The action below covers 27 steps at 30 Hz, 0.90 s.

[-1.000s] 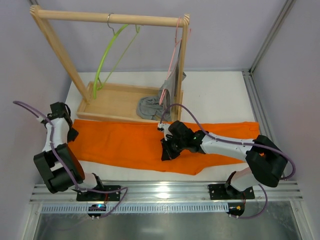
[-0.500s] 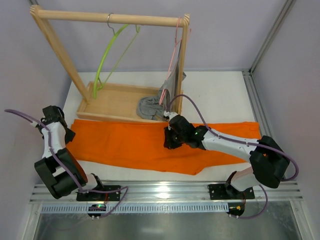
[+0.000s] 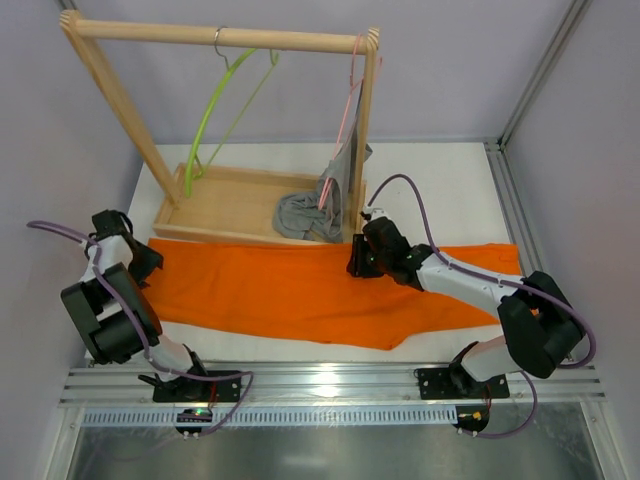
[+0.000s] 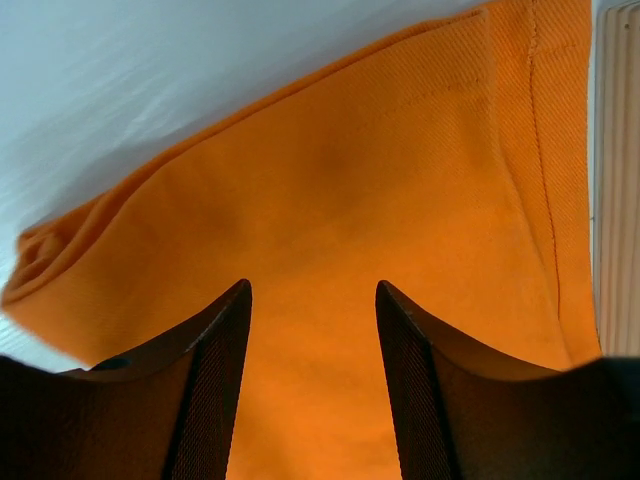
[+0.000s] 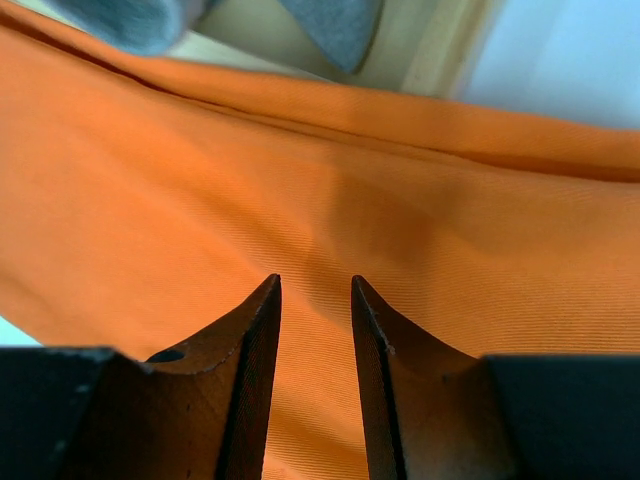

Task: Place the trousers on the hanger
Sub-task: Fold the trousers

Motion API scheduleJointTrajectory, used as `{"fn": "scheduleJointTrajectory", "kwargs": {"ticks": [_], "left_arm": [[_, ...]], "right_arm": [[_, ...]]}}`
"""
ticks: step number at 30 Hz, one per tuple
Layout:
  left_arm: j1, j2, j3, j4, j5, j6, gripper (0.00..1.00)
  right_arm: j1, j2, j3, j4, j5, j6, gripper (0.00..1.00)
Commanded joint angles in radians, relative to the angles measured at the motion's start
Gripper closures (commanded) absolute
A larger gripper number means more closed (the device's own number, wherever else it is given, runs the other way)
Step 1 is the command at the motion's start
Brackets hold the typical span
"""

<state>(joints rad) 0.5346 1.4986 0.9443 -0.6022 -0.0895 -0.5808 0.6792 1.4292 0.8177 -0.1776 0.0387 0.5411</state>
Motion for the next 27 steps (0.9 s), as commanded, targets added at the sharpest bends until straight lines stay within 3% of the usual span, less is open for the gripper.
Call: {"fn": "scheduleJointTrajectory", "kwargs": {"ticks": [1, 12, 22, 27], "left_arm": [[-0.015, 0.058, 0.016, 0.104, 0.073, -0.036, 0.46], [-0.068, 0.181, 0.085, 0.245, 0.169, -0.037, 0.47], [-0.078, 0.244, 0.102, 0.266, 0.116, -0.036, 0.47], [-0.085, 0.285, 0.171, 0.188, 0.099, -0.034, 0.48]], "right_arm": [[-0.015, -0.026, -0.046, 0.072, 0.0, 0.008, 0.62], [-0.023, -0.012, -0.081, 0.086, -0.003, -0.024, 0.62], [-0.024, -0.022, -0.1, 0.095, -0.005, -0.021, 0.62], [-0.026, -0.038, -0.111, 0.098, -0.007, -0.021, 0.62]]}}
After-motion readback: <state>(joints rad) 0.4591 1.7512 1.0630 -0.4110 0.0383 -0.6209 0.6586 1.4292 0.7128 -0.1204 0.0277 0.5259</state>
